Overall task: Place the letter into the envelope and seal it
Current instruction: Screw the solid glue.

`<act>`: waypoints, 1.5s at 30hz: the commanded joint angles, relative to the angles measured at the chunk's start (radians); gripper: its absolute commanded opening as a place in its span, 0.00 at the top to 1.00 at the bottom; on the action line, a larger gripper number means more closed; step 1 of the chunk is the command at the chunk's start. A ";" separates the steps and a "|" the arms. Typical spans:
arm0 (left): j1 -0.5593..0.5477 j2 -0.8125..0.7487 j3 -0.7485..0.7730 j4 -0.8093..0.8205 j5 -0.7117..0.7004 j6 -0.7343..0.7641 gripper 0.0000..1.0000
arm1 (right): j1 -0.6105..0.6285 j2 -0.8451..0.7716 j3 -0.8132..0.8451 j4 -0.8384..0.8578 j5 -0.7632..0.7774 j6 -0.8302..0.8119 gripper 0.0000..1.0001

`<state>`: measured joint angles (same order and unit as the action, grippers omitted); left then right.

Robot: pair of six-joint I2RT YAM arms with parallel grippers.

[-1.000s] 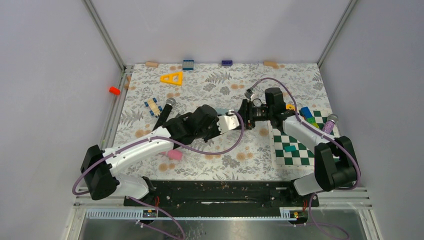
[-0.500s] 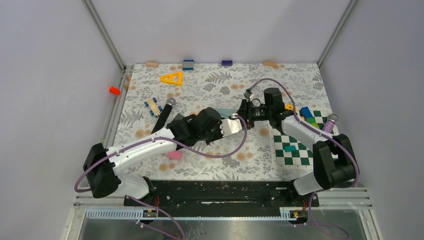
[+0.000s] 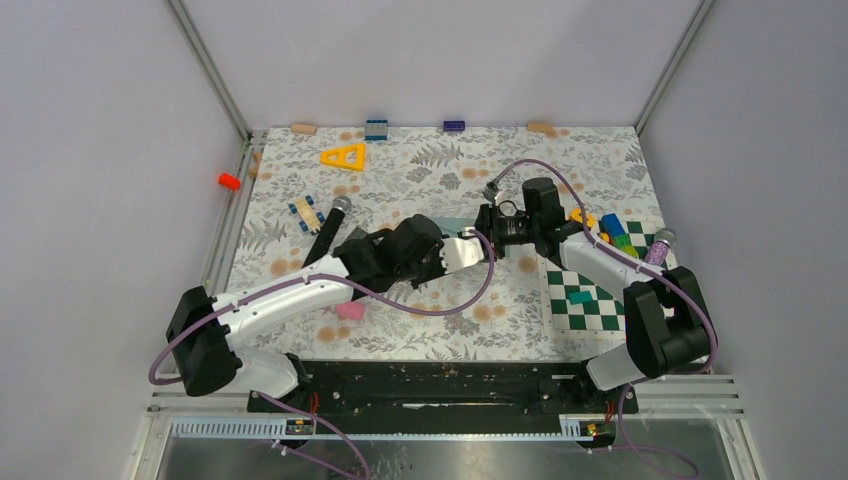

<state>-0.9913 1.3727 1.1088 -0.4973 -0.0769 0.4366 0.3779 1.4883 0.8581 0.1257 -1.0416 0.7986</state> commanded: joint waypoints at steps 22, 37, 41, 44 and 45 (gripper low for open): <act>0.140 0.080 0.165 -0.347 0.811 0.063 0.93 | 0.102 -0.180 0.026 -0.327 -0.025 -0.697 0.78; 0.195 0.159 0.224 -0.389 0.915 0.044 0.90 | 0.132 -0.263 -0.015 -0.280 0.025 -0.696 0.26; 0.234 0.163 0.219 -0.358 0.937 0.004 0.91 | 0.150 -0.281 -0.065 -0.223 0.043 -0.716 0.27; 0.262 0.177 0.221 -0.343 0.965 -0.022 0.91 | 0.162 -0.295 -0.079 -0.200 0.070 -0.738 0.31; 0.265 0.179 0.221 -0.343 0.971 -0.024 0.91 | 0.166 -0.298 -0.082 -0.192 0.077 -0.742 0.32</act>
<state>-0.7525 1.5417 1.2961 -0.8928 0.8139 0.4469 0.5213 1.2285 0.7879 -0.1432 -1.0000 0.0872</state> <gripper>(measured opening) 0.242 0.702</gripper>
